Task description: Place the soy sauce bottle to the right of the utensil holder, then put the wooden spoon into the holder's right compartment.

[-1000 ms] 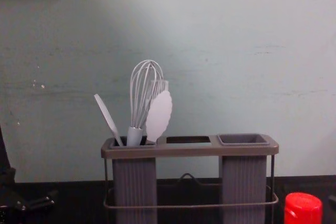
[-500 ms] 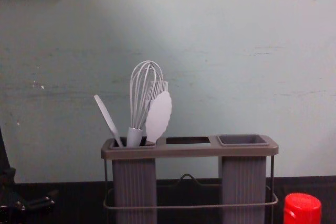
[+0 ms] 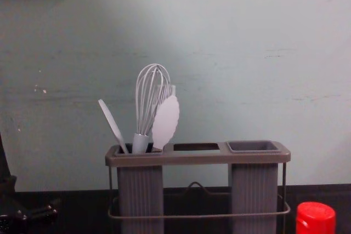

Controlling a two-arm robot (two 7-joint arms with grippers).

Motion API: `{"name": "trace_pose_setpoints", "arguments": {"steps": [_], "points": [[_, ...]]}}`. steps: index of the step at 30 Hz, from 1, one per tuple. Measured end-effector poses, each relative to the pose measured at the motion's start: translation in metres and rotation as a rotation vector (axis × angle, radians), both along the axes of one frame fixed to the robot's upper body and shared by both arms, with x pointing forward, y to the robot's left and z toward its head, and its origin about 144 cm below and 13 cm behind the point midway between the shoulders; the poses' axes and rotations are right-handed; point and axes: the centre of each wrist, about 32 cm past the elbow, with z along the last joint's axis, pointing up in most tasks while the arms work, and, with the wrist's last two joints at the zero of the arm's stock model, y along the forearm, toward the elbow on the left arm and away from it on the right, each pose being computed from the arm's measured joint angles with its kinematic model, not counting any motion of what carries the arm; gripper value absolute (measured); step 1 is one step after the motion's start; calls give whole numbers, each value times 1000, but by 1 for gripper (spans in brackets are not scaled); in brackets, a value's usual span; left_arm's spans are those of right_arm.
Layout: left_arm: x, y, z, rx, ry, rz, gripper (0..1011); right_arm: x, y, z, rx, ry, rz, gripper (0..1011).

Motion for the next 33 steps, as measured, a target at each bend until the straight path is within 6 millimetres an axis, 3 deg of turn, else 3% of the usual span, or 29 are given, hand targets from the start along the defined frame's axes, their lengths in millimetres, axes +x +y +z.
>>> {"name": "trace_pose_setpoints", "arguments": {"steps": [6, 14, 33], "points": [[0, 0, 0, 0, 0, 0, 1011, -2, 16, 0, 33, 16, 69, 1002], [0, 0, 0, 0, 0, 0, 1011, 13, 35, 4, 32, 41, 131, 1003], [0, 0, 0, 0, 0, 0, 1011, 33, 63, 1, 12, 8, 169, 1002]]}}
